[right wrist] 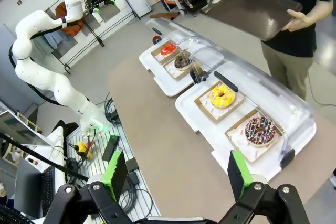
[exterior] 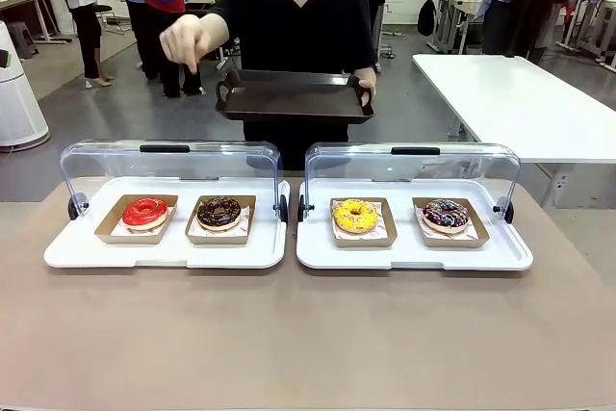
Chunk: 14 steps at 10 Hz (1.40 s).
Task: Provide the desired donut to the person.
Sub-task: Pick up and lift the Paper togo box containing the Donut pointed at by the person.
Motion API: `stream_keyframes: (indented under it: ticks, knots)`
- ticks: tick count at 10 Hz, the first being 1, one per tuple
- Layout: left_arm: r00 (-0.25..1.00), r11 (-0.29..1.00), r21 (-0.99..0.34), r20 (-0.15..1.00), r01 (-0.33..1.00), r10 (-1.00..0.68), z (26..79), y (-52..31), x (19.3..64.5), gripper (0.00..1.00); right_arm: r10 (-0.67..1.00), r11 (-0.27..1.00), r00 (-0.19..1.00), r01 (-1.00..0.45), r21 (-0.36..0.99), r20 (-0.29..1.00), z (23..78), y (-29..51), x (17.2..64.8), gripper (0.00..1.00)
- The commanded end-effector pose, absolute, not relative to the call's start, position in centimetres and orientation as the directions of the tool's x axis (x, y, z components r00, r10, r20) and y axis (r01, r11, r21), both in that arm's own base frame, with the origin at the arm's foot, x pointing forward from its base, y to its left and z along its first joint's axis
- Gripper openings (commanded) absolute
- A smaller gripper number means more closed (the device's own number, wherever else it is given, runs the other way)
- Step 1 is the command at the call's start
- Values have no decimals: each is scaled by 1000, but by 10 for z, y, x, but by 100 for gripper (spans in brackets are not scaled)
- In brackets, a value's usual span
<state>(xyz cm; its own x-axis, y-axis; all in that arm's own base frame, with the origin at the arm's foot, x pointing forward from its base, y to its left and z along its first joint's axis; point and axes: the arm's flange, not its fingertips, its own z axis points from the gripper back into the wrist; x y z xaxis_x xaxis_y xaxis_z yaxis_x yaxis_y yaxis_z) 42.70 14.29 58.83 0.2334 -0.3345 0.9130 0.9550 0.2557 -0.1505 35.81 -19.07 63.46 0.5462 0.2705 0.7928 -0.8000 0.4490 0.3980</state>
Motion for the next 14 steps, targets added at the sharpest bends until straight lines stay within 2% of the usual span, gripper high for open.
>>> stream_keyframes:
  ticks: [1, 14]
  knots:
    - [222, 250, -144, 921, 957, -320, 590, 144, 426, 100, 254, 440, 538, -804, 399, 804, 635, -191, 359, 100]
    - [222, 250, -144, 921, 957, -320, 590, 144, 426, 100, 254, 440, 538, -804, 399, 804, 635, -191, 359, 100]
